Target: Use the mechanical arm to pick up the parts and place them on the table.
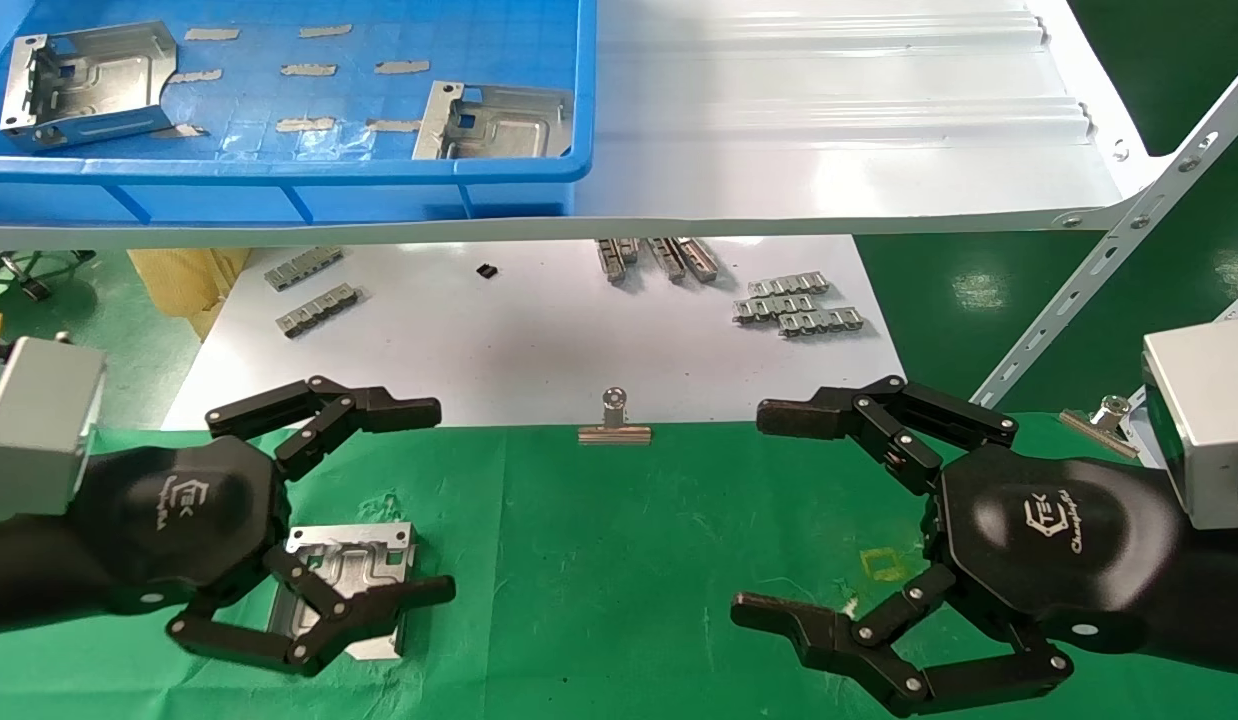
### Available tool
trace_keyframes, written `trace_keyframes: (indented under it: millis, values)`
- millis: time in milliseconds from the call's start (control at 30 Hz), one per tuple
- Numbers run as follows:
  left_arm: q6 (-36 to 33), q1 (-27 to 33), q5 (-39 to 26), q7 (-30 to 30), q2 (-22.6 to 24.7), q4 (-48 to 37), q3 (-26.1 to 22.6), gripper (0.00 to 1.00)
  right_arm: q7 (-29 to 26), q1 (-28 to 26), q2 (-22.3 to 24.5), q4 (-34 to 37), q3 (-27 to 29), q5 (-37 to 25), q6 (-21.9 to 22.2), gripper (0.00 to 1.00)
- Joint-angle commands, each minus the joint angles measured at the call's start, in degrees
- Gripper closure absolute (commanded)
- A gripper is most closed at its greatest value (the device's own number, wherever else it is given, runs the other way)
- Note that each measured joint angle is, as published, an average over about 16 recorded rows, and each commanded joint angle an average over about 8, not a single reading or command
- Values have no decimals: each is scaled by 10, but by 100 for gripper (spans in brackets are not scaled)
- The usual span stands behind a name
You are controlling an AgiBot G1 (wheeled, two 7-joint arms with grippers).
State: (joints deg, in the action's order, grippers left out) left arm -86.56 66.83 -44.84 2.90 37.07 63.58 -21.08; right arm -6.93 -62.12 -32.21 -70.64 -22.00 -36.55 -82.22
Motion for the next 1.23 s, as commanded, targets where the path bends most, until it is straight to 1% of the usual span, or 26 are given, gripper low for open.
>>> trace_keyframes:
  millis: [33, 267, 400, 1233]
  values:
    - [2, -11, 6, 17, -4, 22, 11, 0, 0, 0, 0, 0, 0, 0, 0, 0]
    - [8, -48, 27, 71, -19, 92, 46, 0, 0, 0, 0, 0, 0, 0, 0, 0]
    - [9, -60, 35, 85, -23, 114, 58, 0, 0, 0, 0, 0, 0, 0, 0, 0]
    - [9, -54, 31, 79, -21, 103, 52, 0, 0, 0, 0, 0, 0, 0, 0, 0]
